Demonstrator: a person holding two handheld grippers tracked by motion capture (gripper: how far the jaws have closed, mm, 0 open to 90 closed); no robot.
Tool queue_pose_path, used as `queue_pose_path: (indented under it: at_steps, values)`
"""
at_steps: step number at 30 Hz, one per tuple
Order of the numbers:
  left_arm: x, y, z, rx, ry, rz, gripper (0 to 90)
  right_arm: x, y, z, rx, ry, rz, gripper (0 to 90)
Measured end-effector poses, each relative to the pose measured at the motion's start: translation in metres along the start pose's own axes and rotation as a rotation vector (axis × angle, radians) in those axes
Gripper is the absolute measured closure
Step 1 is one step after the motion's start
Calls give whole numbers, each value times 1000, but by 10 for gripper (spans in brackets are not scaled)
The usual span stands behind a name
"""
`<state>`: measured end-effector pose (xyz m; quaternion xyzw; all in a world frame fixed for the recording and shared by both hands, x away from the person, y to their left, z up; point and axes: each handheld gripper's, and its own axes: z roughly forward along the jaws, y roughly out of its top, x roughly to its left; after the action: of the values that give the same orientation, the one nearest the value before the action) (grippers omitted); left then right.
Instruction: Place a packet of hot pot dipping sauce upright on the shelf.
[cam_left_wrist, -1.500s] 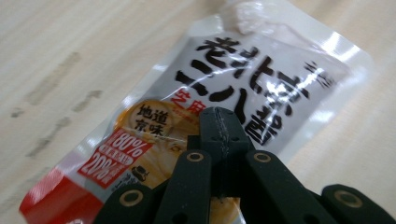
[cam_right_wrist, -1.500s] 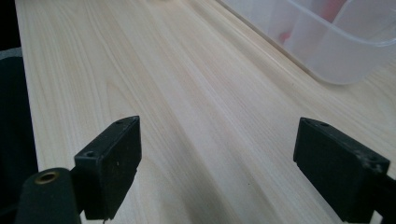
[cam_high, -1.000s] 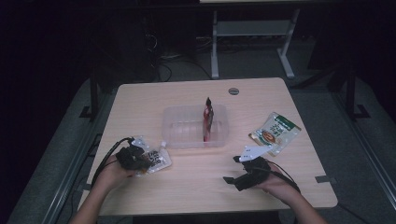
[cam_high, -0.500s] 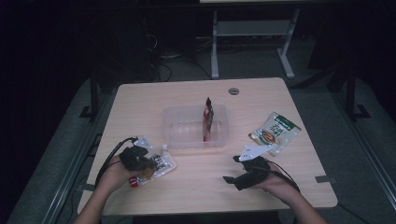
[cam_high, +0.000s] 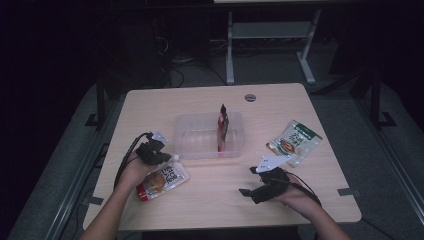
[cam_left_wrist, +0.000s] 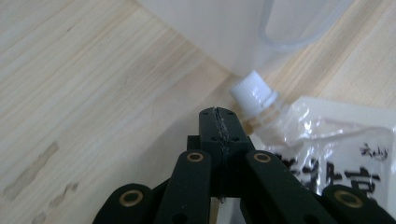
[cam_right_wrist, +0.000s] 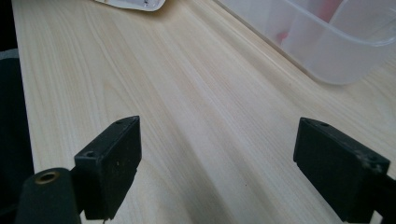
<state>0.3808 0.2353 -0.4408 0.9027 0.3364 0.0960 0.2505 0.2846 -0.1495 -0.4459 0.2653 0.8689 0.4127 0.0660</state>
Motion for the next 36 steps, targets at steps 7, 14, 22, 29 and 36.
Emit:
queue_pose_path:
  at_steps: [7, 14, 22, 29, 36]
  values:
    - [-16, 4, 1, 22, -50, 60, 899, -1, 0, 0, -2, -2, -1, 150]
    - [-44, 2, 1, 19, -156, 133, 899, 0, 0, -1, -3, -1, 0, 151]
    - [-34, -19, -45, -52, -79, 64, 899, -1, -1, -2, -4, -5, 12, 150]
    - [-13, -78, -76, -24, 40, -78, 899, 0, 0, -1, -2, -5, 5, 150]
    - [4, -101, -75, 57, 109, -140, 899, 1, 1, 0, 4, -2, -2, 151]
